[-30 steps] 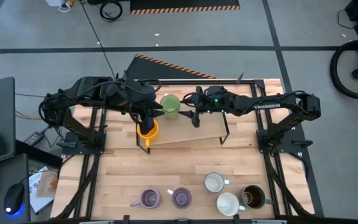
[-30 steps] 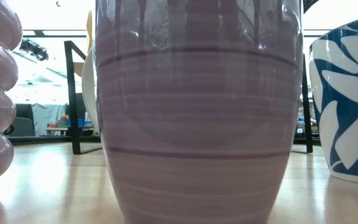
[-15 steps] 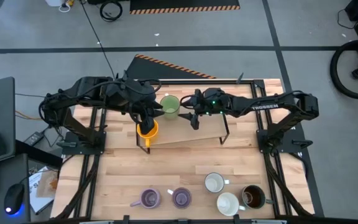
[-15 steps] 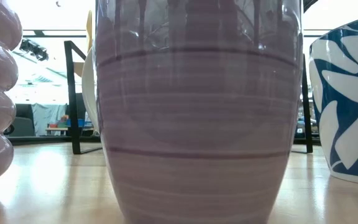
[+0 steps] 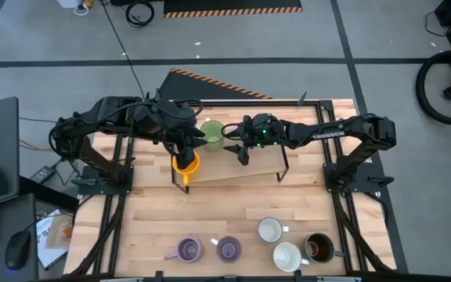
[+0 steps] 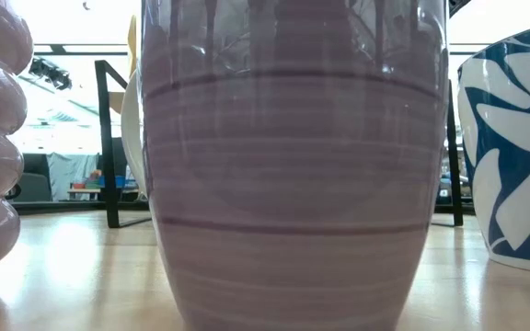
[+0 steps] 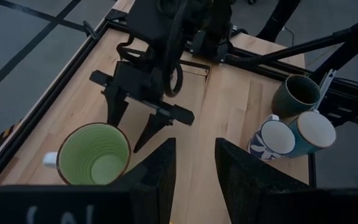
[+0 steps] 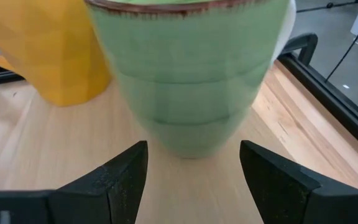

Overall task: Place coffee mugs
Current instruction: Put the green mug on the shelf, then put the blue patterned mug on the shelf

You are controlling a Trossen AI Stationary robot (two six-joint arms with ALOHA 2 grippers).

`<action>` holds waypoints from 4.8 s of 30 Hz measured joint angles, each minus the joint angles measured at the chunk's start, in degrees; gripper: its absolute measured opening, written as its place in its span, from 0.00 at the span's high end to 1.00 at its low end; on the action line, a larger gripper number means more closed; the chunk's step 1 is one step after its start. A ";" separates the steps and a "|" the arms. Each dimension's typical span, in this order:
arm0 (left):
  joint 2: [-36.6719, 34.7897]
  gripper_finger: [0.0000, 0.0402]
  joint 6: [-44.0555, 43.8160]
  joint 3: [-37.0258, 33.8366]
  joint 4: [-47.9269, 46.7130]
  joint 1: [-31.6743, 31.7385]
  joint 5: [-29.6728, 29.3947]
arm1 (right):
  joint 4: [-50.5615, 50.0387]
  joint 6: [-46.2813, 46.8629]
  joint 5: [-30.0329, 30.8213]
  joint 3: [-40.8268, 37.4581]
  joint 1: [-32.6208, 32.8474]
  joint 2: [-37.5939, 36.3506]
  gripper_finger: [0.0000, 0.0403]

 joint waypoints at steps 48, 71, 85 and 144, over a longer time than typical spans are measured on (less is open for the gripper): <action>0.00 0.71 0.28 0.00 -0.30 0.02 -1.01 | -7.15 -0.08 5.66 -0.04 1.36 -9.54 0.35; 0.00 0.71 7.87 0.00 -0.24 0.50 -1.11 | -48.97 11.65 16.47 12.00 31.88 -17.73 0.38; 0.01 0.71 8.05 0.00 -0.31 0.44 -1.11 | -70.50 44.91 9.87 22.79 41.38 -11.41 0.42; 0.02 0.71 24.37 -0.02 -1.21 0.59 -1.32 | -69.52 119.62 -8.04 17.46 59.62 10.14 0.63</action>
